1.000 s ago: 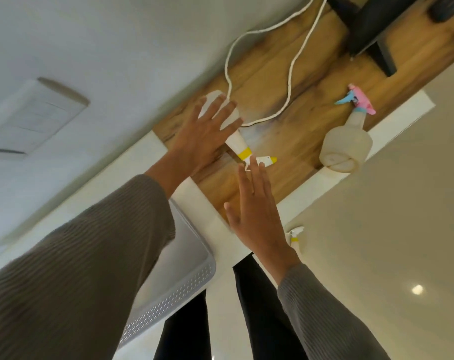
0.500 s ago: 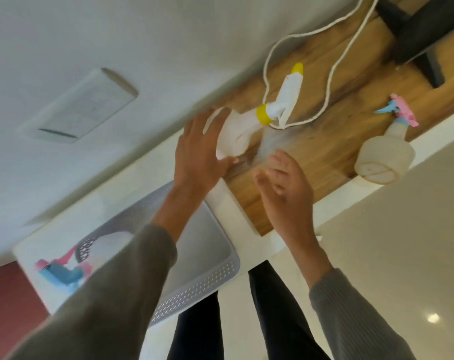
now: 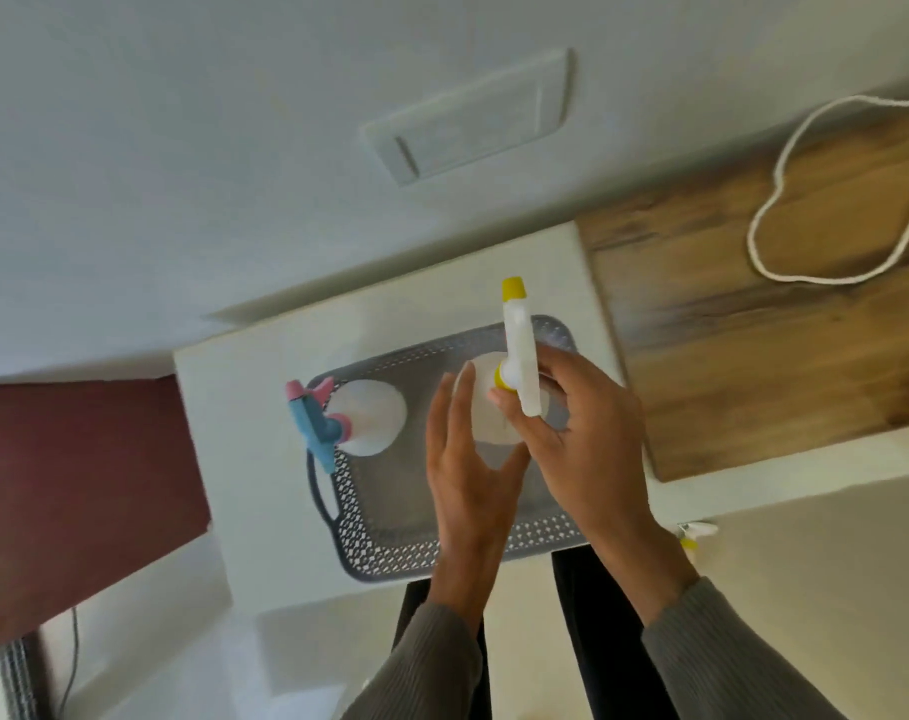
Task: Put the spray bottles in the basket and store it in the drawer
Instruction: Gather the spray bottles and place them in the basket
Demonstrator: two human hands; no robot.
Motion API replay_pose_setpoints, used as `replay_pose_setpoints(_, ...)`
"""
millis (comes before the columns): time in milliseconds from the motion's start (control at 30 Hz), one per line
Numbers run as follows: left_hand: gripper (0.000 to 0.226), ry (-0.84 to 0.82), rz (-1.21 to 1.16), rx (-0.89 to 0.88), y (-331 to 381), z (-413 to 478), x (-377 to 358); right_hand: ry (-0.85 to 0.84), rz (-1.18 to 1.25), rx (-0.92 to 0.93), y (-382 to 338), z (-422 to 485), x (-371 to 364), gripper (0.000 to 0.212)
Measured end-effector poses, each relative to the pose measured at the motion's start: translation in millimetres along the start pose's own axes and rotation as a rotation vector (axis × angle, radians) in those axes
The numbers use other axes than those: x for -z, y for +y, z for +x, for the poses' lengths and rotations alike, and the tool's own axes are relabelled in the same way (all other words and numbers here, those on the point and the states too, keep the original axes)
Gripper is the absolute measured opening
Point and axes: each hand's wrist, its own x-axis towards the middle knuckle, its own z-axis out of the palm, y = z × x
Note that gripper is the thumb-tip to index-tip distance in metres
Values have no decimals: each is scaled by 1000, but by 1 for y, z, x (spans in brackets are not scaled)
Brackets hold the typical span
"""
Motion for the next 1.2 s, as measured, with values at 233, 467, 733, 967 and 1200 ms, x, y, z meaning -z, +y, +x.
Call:
replay_pose_setpoints(233, 74, -16, 42, 121, -32, -4, 9, -73, -117, -3, 6, -18, -41, 36)
replay_pose_setpoints(467, 74, -47, 132, 106, -55, 13, 19, -69, -135, 0, 3, -19, -67, 31)
replay_pose_setpoints(733, 71, -116, 133, 124, -66, 22, 12, -89, -183, -33, 11, -19, -74, 33)
replay_pose_setpoints(967, 69, -118, 146, 127, -71, 21, 9, -86, -225, -32, 18, -27, -80, 38)
replay_pose_setpoints(1200, 71, -132, 186, 108, -74, 20, 11, -91, -215, -96, 21, -29, -86, 53)
